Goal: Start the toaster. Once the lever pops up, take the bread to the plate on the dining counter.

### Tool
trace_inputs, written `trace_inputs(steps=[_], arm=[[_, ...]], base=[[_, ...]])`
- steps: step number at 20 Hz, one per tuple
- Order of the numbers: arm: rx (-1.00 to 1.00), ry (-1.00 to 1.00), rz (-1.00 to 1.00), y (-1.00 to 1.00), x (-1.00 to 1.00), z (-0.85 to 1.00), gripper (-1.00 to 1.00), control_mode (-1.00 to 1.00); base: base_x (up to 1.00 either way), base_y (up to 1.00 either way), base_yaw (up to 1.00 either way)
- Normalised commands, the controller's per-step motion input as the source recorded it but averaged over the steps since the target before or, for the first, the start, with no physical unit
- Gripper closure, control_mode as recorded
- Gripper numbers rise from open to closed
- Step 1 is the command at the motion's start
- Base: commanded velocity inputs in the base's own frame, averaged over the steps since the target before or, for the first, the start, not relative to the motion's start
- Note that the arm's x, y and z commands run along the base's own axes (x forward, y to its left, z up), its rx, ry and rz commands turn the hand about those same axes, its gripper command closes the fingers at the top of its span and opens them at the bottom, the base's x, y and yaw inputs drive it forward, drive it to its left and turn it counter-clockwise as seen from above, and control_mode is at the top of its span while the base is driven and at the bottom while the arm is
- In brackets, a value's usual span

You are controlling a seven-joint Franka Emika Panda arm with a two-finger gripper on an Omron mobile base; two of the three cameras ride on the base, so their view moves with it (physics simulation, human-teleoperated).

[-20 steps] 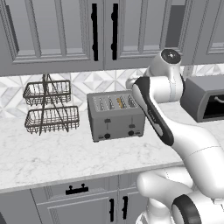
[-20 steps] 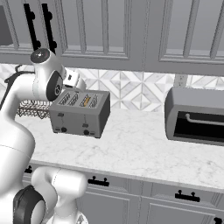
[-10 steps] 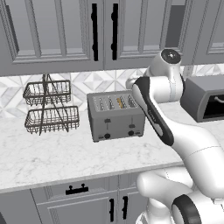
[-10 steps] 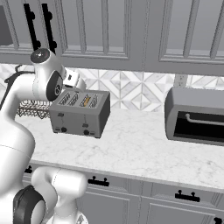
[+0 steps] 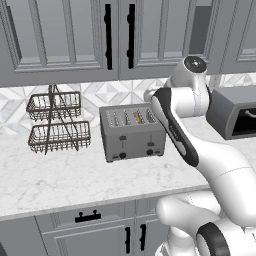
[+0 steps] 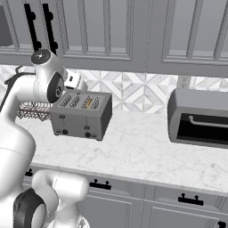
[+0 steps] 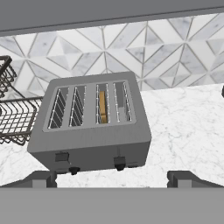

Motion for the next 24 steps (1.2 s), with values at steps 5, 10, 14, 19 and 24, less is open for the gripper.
trace_inputs(steps=[5, 10, 14, 19, 24], arm=[[0.00, 0.00, 0.00, 0.00, 0.00, 0.00, -1.00, -1.00], [0.00, 0.00, 0.00, 0.00, 0.00, 0.00, -1.00, -1.00], [0.00, 0.00, 0.00, 0.00, 0.00, 0.00, -1.00, -1.00], [0.00, 0.00, 0.00, 0.00, 0.00, 0.00, -1.00, -1.00], [0.00, 0.00, 0.00, 0.00, 0.00, 0.00, -1.00, -1.00]], base=[[0.00, 0.00, 0.00], [0.00, 0.00, 0.00], [0.00, 0.00, 0.00], [0.00, 0.00, 0.00], [0.00, 0.00, 0.00]])
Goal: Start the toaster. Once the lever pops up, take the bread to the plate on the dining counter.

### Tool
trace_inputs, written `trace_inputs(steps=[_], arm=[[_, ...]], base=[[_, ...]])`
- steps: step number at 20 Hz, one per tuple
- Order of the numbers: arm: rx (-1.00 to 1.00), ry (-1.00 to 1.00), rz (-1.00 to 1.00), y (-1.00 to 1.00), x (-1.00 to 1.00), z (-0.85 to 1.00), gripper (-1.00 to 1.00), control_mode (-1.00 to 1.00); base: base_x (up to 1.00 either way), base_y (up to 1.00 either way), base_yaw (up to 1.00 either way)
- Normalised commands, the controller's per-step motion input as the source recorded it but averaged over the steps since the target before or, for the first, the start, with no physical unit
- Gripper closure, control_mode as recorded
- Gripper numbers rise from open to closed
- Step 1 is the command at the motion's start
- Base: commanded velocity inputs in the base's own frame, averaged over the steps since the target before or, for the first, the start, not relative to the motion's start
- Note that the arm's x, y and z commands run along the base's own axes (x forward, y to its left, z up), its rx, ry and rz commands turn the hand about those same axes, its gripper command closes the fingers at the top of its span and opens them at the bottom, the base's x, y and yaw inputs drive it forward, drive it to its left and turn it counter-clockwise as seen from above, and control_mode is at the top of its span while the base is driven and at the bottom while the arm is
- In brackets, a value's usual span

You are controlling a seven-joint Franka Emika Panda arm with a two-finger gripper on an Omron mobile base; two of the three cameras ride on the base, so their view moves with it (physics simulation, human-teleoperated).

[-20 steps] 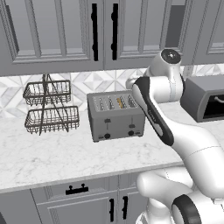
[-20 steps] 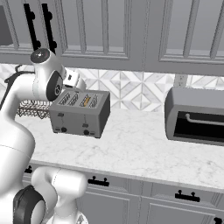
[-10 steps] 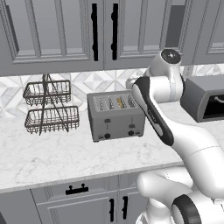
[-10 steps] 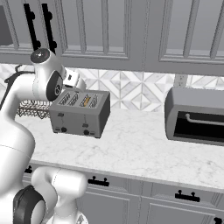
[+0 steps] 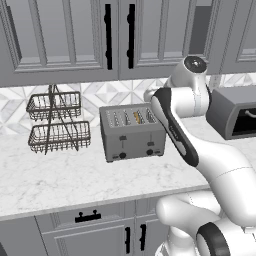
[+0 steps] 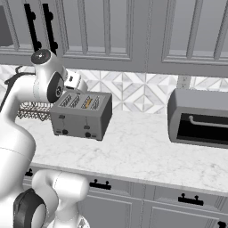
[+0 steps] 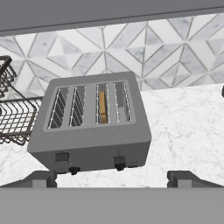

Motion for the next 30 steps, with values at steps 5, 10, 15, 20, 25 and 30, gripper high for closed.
trace_inputs(steps=[5, 10, 15, 20, 25, 30], arm=[[0.00, 0.00, 0.00, 0.00, 0.00, 0.00, -1.00, -1.00], [0.00, 0.00, 0.00, 0.00, 0.00, 0.00, -1.00, -1.00], [0.00, 0.00, 0.00, 0.00, 0.00, 0.00, -1.00, -1.00], [0.00, 0.00, 0.00, 0.00, 0.00, 0.00, -1.00, -1.00], [0.00, 0.00, 0.00, 0.00, 0.00, 0.00, -1.00, -1.00], [0.00, 0.00, 0.00, 0.00, 0.00, 0.00, -1.00, -1.00]], base=[[0.00, 0.00, 0.00], [0.00, 0.00, 0.00], [0.00, 0.00, 0.00], [0.00, 0.00, 0.00], [0.00, 0.00, 0.00], [0.00, 0.00, 0.00]])
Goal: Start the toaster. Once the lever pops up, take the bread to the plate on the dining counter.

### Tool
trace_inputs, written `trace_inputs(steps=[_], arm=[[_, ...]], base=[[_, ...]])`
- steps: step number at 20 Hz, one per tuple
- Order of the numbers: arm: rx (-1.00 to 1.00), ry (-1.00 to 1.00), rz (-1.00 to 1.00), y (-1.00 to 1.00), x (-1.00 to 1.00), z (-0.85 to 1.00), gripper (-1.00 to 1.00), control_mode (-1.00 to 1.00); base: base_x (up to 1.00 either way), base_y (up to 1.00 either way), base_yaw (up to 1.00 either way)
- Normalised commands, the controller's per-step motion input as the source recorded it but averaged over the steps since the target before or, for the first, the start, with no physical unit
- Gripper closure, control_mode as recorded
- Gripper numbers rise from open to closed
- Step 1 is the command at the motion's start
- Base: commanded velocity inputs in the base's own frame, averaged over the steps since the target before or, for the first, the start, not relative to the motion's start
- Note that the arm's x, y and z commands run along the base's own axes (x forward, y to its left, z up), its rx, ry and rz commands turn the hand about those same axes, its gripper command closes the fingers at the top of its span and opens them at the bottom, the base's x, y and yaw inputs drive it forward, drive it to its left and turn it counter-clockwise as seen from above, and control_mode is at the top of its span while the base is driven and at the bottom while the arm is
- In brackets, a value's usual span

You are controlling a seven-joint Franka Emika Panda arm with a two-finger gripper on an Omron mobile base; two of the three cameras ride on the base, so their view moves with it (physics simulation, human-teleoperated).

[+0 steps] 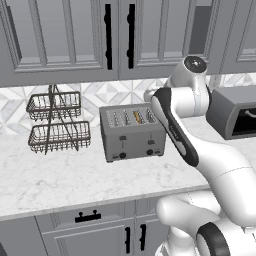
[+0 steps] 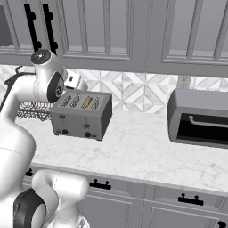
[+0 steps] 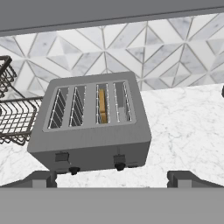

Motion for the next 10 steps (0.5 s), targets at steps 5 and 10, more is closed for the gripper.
trace_inputs(steps=[5, 10], arm=[[0.00, 0.00, 0.00, 0.00, 0.00, 0.00, -1.00, -1.00], [0.00, 0.00, 0.00, 0.00, 0.00, 0.00, -1.00, -1.00]], base=[[0.00, 0.00, 0.00], [0.00, 0.00, 0.00]])
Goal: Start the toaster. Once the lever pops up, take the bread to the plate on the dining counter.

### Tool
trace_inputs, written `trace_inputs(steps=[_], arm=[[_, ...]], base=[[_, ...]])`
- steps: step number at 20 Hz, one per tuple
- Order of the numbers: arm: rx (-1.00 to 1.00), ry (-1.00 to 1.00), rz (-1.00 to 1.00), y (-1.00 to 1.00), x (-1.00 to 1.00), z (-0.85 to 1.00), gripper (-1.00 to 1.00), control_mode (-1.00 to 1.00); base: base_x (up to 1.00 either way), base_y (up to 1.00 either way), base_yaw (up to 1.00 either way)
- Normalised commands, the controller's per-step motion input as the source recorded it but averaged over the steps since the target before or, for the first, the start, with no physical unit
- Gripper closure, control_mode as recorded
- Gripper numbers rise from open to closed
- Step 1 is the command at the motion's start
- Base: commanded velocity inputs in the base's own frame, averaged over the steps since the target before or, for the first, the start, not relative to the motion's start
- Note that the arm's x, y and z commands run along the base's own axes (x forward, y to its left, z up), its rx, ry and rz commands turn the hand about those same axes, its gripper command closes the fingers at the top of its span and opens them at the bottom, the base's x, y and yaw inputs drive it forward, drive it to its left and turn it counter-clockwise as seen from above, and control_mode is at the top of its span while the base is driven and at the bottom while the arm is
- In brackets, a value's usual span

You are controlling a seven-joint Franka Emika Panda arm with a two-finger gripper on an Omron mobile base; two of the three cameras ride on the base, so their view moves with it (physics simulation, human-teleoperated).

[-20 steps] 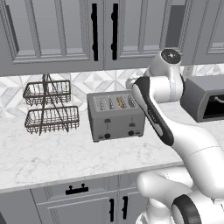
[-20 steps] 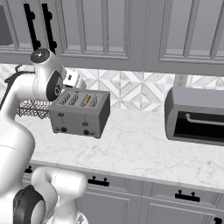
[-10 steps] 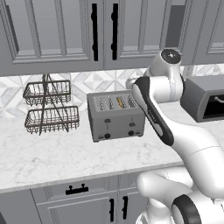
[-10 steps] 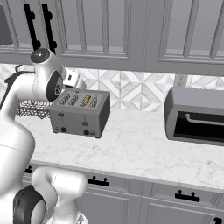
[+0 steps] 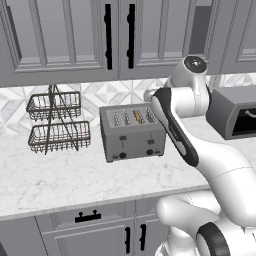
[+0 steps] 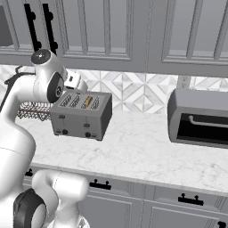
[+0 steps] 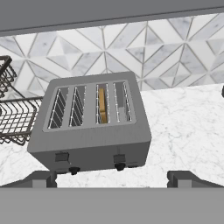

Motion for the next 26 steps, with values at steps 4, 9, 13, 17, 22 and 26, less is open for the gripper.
trace_inputs(steps=[4, 9, 13, 17, 22, 26], arm=[[0.00, 0.00, 0.00, 0.00, 0.00, 0.00, -1.00, -1.00], [0.00, 0.00, 0.00, 0.00, 0.00, 0.00, -1.00, -1.00], [0.00, 0.00, 0.00, 0.00, 0.00, 0.00, -1.00, -1.00], [0.00, 0.00, 0.00, 0.00, 0.00, 0.00, -1.00, -1.00], [0.00, 0.00, 0.00, 0.00, 0.00, 0.00, -1.00, -1.00], [0.00, 0.00, 0.00, 0.00, 0.00, 0.00, -1.00, -1.00]], base=[[0.00, 0.00, 0.00], [0.00, 0.00, 0.00], [0.00, 0.00, 0.00], [0.00, 0.00, 0.00], [0.00, 0.00, 0.00], [0.00, 0.00, 0.00]])
